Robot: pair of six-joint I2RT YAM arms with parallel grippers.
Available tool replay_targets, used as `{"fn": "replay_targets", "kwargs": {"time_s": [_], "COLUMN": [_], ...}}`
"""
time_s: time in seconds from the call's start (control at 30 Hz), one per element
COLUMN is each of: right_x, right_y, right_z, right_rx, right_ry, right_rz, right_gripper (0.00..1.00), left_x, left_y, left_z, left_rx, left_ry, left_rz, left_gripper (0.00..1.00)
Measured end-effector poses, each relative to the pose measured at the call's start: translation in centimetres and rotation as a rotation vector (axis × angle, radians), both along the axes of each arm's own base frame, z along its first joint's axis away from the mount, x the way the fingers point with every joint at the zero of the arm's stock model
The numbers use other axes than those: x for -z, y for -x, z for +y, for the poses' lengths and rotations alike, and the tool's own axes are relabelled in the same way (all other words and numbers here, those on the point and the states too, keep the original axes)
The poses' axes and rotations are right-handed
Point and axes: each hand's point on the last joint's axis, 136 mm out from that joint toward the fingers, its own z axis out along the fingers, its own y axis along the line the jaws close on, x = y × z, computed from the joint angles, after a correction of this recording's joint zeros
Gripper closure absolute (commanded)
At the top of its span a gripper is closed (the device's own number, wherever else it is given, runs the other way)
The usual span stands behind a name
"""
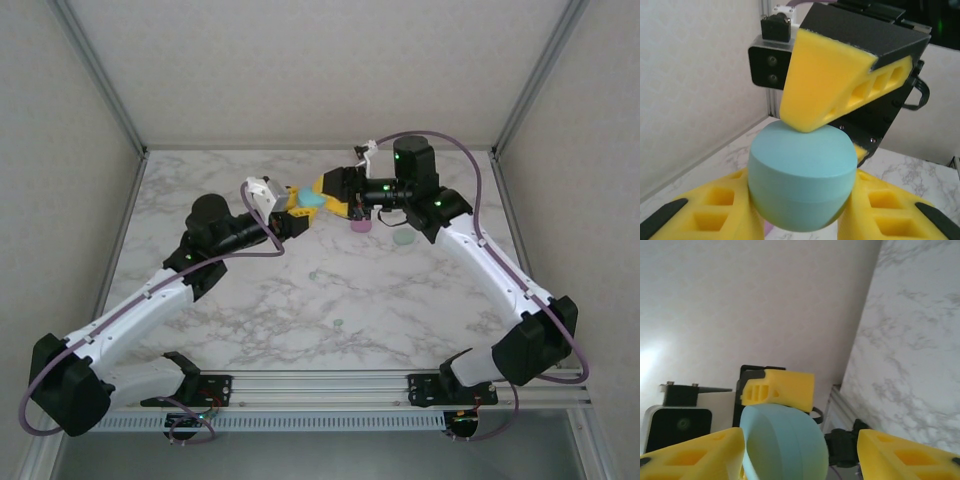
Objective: Insert the wireless bluetooth earbuds into the charging case
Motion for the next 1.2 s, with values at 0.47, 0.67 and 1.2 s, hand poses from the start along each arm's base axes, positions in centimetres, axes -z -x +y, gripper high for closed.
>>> {"fn": "replay_targets", "kwargs": {"time_s": [0.47,0.67,1.2], "right_x": [-1.0,-0.8,2.2], "right_y": [0.4,0.2,-1.3], "right_z": [0.7,0.7,0.4], "right_rx": [-0.077,-0.067,0.053], "right_ry": [-0.101,-0.096,-0.059], "right_rz": [0.030,0.024,0.063], "right_gripper": [0.71,0.82,0.89], "left_x": [-0.3,-0.1,2.6], "left_y": [-0.2,-0.3,-1.1], "left_z": [-0.2,-0.2,0.1], "left_rx": [0.006,0.000,-0.051], "left_ry": [0.021,0.015,-0.076], "left_rz": [0.008,0.014,0.061], "left_gripper": [0.70,0.66,0.45]}}
